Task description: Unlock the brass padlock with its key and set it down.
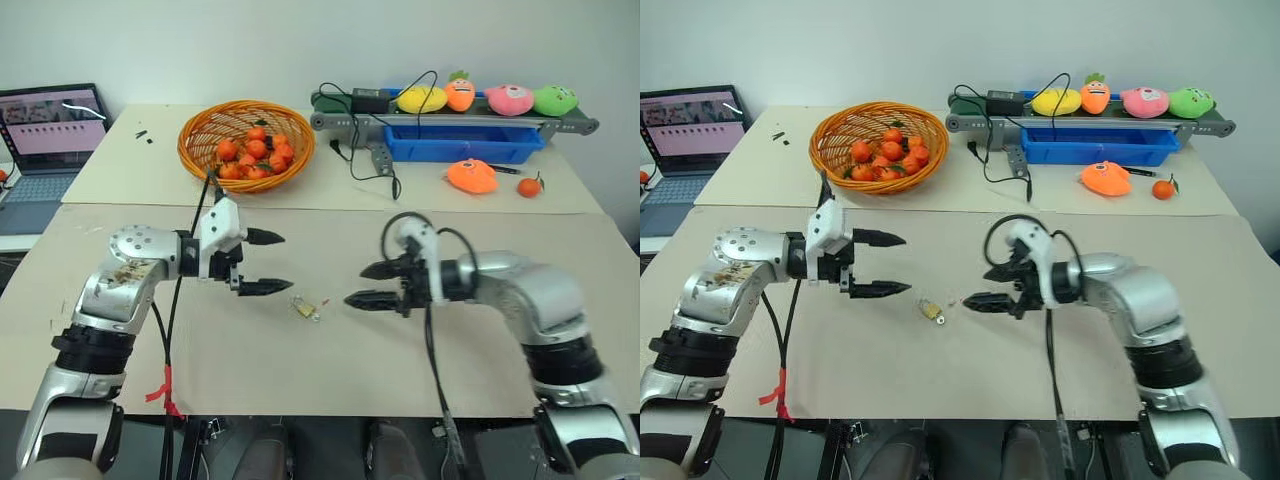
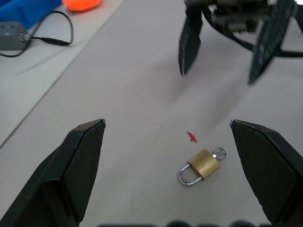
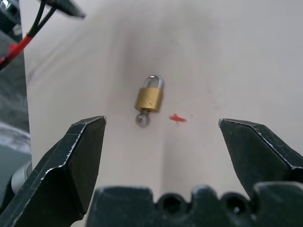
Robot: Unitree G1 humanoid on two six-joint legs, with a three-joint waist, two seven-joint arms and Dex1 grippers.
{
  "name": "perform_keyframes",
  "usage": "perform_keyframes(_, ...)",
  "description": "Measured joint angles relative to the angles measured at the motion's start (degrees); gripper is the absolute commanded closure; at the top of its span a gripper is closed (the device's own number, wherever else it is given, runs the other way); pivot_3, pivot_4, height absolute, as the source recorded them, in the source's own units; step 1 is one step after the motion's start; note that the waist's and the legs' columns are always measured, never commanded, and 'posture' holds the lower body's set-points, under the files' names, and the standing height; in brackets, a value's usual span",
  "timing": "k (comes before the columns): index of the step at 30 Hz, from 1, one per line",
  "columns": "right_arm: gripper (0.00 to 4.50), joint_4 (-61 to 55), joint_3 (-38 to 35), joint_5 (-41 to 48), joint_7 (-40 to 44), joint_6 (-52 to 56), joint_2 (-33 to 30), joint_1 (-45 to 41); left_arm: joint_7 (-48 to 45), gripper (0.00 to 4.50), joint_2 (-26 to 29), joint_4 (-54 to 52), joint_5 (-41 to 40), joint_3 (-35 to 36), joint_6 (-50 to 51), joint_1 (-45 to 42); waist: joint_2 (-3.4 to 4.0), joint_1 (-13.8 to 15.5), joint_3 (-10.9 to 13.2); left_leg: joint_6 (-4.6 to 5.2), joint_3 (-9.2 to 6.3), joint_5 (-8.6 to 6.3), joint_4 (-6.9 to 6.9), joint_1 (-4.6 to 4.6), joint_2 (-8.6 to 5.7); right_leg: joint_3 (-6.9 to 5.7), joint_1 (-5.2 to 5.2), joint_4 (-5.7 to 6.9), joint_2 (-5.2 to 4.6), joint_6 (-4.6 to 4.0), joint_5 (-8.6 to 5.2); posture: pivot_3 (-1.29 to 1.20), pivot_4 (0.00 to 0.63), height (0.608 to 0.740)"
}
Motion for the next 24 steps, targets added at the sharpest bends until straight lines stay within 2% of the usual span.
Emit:
perform_keyframes(3,0.03,-3.7,-3.8,3.6,0.9,1.0,-4.0,3.4,-4.7,0.0,-1.1,9.4,4.1,-3.4,-10.9,-3.3,-0.01,0.2,0.0,0.05,0.2,-0.03,0.01,-0.04,-0.01,-0.02,0.01,-0.05,-0.02,0.0,0.0,0.0,0.15,0.74)
perform_keyframes(9,0.03,-10.8,-11.0,8.7,-1.0,2.6,-8.7,9.0,-11.4,0.0,-7.8,31.8,10.8,-8.2,-32.5,-11.7,-0.05,0.5,0.0,0.54,0.23,-0.31,0.12,-0.1,0.0,-0.02,0.01,-0.04,-0.04,-0.01,0.01,0.0,0.15,0.74)
perform_keyframes(16,0.03,-17.6,-18.5,14.6,-8.6,6.1,-8.4,15.8,-15.9,0.0,-14.1,46.7,11.3,-10.3,-42.6,-19.7,-0.07,1.3,0.0,0.66,0.13,-0.38,0.3,-0.2,0.0,-0.05,0.01,-0.05,-0.07,-0.01,0.02,0.0,0.15,0.74)
perform_keyframes(24,0.03,-21.3,-23.2,19.2,-16.1,7.9,-8.3,18.8,-16.1,0.0,-17.4,55.5,11.0,-14.1,-46.2,-23.8,-0.07,1.3,0.0,0.82,-0.15,-0.48,0.41,-0.23,0.01,-0.04,0.02,-0.04,-0.08,0.0,0.02,0.0,0.15,0.74)
